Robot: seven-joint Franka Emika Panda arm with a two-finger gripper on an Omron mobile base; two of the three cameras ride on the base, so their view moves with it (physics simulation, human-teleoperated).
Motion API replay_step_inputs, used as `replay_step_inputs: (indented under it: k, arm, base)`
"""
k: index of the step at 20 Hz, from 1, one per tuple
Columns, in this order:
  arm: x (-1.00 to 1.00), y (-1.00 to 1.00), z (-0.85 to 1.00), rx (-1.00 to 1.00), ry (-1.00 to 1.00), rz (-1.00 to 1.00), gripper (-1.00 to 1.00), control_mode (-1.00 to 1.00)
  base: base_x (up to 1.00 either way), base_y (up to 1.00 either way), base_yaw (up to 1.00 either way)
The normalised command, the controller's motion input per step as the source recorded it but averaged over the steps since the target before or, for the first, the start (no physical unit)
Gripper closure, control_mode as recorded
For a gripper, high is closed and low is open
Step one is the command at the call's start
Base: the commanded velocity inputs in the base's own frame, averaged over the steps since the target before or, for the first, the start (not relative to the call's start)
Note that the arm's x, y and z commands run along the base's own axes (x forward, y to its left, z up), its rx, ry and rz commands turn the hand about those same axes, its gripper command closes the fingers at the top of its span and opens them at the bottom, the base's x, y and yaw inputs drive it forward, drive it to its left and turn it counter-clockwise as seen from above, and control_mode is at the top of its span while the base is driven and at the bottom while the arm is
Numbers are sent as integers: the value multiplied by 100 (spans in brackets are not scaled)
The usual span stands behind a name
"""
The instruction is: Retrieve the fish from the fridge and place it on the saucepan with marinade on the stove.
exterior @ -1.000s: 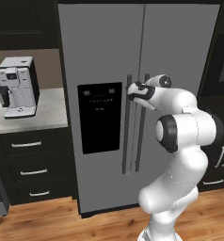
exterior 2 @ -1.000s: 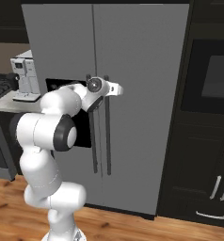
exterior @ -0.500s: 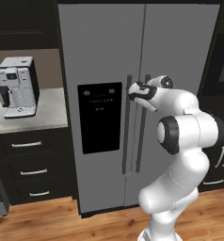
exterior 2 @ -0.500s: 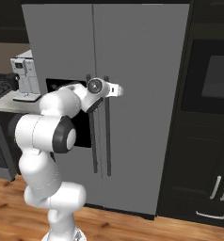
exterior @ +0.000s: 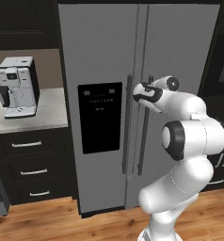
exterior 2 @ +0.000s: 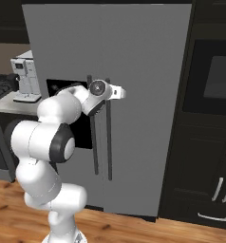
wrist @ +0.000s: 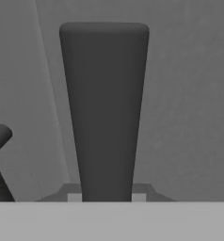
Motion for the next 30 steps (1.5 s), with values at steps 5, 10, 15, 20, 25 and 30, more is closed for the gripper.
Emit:
replay_step_inputs:
  k: [5, 10, 15, 20, 25, 30]
  arm:
    - [-6, -15, 0, 0, 6, 4, 100, -100]
    - [-23, -18, -10, 0, 6, 5, 100, -100]
    - [-35, -27, -19, 0, 5, 8, 100, -100]
    - [-29, -29, -25, 0, 5, 10, 100, -100]
    - [-24, -34, -29, 0, 5, 13, 100, -100]
    - [-30, -36, -33, 0, 6, 14, 100, -100]
  base:
    - [0, 0, 0]
    - [0, 0, 0]
    - [0, 0, 0]
    - [0, 0, 0]
    - [0, 0, 0]
    - [0, 0, 0]
